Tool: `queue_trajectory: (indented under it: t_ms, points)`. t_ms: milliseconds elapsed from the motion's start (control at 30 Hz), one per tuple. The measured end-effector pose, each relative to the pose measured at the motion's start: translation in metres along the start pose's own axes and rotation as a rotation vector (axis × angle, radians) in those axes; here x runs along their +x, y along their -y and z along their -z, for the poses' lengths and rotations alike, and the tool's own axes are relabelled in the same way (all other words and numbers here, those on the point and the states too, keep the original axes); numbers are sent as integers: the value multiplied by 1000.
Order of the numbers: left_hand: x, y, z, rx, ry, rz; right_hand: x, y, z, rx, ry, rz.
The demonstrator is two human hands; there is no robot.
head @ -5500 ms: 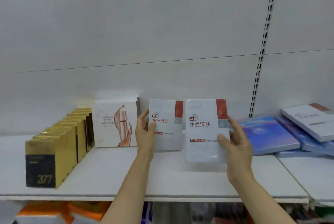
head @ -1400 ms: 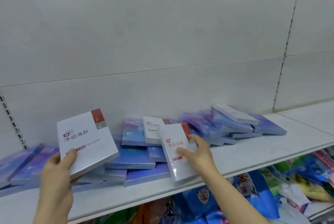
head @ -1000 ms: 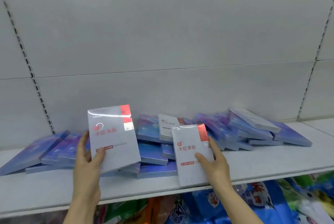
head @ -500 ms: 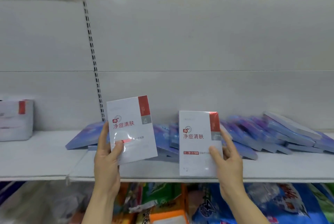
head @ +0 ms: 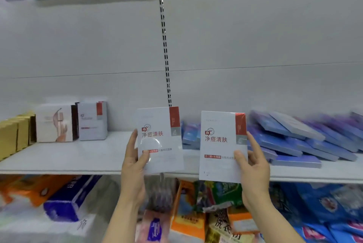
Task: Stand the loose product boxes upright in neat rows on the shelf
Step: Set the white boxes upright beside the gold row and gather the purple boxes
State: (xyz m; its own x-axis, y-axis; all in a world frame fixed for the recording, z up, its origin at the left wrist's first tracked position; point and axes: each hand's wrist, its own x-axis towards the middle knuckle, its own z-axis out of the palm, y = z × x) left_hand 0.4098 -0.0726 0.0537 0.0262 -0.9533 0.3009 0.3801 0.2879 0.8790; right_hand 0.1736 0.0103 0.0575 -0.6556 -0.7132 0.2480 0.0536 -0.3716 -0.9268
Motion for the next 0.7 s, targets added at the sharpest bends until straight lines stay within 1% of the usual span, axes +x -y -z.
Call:
queue_trajectory:
  t_ms: [133, 267, 433, 567, 700]
  points:
    - [14, -7, 32, -7, -23, 40, -10, -6, -38, 1, 30, -22]
    - [40, -3, 53, 10, -56, 13, -1, -14, -72, 4, 65, -22]
    - [72, 6, 76, 35, -108, -14, 18, -32, -112, 36, 146, -21]
    - [95, 7, 102, 52, -178, -38, 25, -49, -141, 46, 202, -41]
    - [123, 3, 128, 39, -225, -30, 30, -60, -169, 67, 219, -30]
